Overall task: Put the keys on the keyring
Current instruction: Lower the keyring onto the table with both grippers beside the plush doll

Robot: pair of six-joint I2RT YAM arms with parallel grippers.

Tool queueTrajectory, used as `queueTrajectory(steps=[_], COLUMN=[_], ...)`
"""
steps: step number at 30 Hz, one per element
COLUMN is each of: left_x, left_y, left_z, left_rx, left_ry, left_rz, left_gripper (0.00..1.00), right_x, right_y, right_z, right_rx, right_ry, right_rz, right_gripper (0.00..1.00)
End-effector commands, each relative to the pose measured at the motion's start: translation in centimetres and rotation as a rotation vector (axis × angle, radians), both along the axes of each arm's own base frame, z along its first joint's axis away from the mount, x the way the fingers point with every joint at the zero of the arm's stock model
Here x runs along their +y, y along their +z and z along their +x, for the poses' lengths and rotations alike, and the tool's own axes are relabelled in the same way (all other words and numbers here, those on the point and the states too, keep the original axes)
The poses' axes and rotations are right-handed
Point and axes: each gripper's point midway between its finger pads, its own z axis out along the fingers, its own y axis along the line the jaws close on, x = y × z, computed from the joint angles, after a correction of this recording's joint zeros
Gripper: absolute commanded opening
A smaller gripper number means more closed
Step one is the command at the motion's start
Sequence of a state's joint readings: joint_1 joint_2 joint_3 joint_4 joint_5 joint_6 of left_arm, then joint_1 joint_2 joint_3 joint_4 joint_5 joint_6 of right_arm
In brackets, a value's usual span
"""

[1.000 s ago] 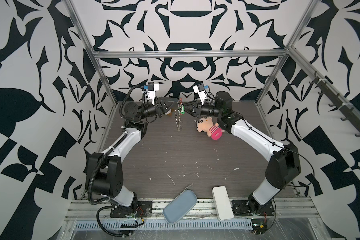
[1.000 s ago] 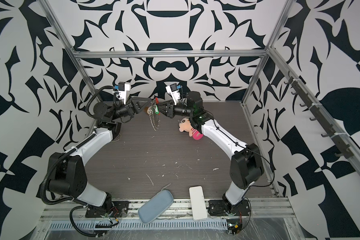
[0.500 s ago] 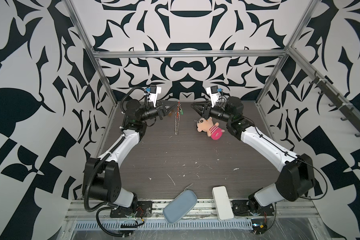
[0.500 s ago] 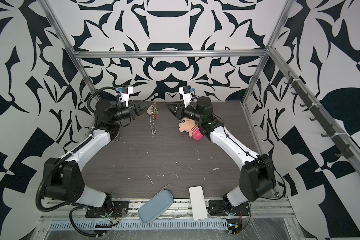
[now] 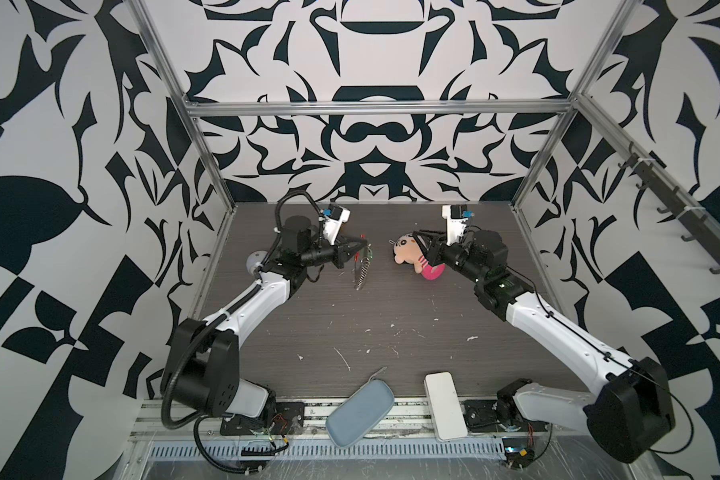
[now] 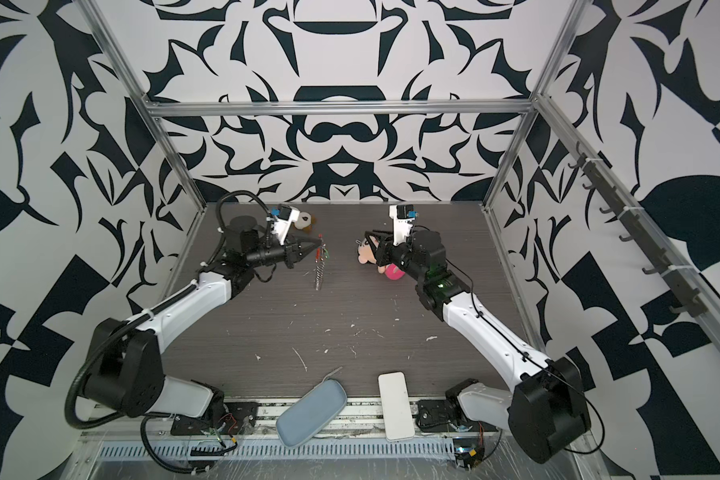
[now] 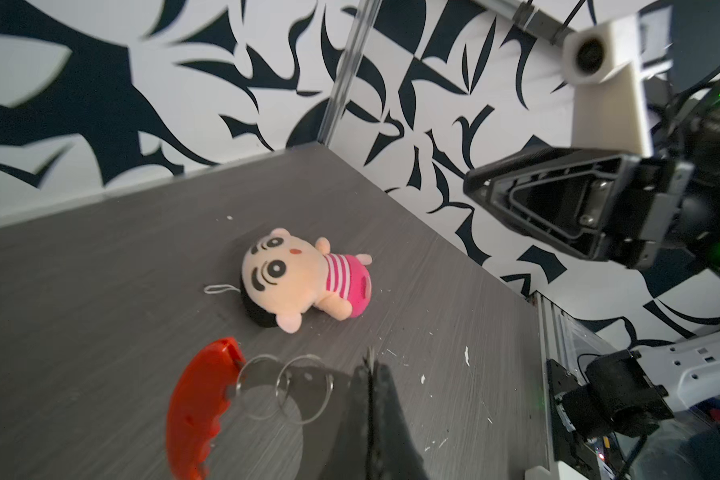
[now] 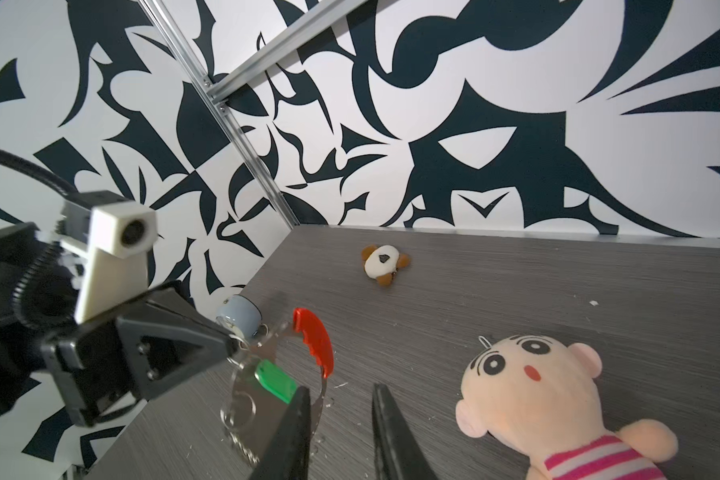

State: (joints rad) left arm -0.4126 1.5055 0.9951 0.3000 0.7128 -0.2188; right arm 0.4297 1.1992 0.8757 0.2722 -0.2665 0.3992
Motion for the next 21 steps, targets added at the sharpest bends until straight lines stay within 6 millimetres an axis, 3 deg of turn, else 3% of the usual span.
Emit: queueTrajectory(steps=[1, 5, 7, 12, 14, 21], left_x=[-2.2, -2.7, -2.6, -1.8, -1.6, -1.0], left_y=[0.9, 0.1, -1.6, -8.3, -10.0, -12.5], left_z=[1.3, 2.4, 2.4, 1.8, 1.8, 2.2], left_rx=[-0.051, -0.061, -0.050, 0.003, 0.001, 0.003], left_ry=[-0.025, -0.012, -0.008, 0.019, 0.038, 0.106], left_rz=[-0.005, -0.046, -0.028, 0.040, 0.029, -0.006], left_gripper=[0.01, 0.00, 0.01, 0.02, 0.02, 0.08], right_x=[-0.9, -1.1, -1.2, -1.1, -0.9, -1.0], right_y=[1.6, 1.4, 0.9, 0.4, 0.1, 0.3], right_z=[-0.1, -0.4, -0.5, -0.5, -0.5, -0.9], right_rx=[-0.050, -0.048, -0.039, -0.029, -0.023, -0.025], right_ry=[-0.032, -0.034, -0.032, -0.021, -0.014, -0.006], right_rz=[-0.040, -0.069, -0.078, -0.082, -0.083, -0.087], right_gripper=[0.29, 0.29, 0.29, 0.29, 0.29, 0.29])
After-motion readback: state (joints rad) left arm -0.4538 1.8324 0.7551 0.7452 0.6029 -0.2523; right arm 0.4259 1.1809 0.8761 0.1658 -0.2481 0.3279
